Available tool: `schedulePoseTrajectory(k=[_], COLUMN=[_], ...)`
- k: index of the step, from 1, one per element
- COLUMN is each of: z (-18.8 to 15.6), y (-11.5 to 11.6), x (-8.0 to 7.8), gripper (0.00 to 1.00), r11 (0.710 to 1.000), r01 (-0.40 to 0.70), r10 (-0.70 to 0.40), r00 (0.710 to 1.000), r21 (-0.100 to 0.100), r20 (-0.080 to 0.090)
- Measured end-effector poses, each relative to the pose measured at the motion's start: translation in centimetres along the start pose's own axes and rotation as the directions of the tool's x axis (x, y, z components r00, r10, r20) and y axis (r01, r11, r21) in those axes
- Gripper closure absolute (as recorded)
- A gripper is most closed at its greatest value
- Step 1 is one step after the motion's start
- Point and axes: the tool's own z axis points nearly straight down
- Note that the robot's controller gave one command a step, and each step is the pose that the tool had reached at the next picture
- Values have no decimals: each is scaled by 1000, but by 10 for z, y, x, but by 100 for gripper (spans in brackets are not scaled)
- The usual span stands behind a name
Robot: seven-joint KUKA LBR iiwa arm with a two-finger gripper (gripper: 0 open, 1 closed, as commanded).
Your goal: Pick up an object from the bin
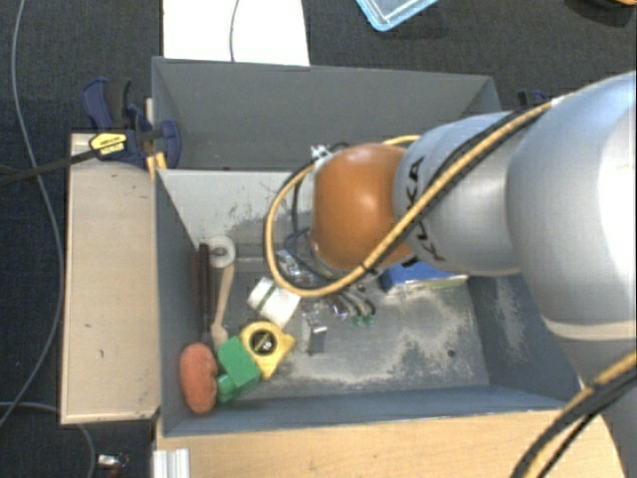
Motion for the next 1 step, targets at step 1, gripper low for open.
schedulePoseTrajectory(k=[1], z=[17], y=[23], x=[-3], gripper=[0], r11=[966], r01=[258], r10=[-258], r00=[966], r21=[4], r20=[10])
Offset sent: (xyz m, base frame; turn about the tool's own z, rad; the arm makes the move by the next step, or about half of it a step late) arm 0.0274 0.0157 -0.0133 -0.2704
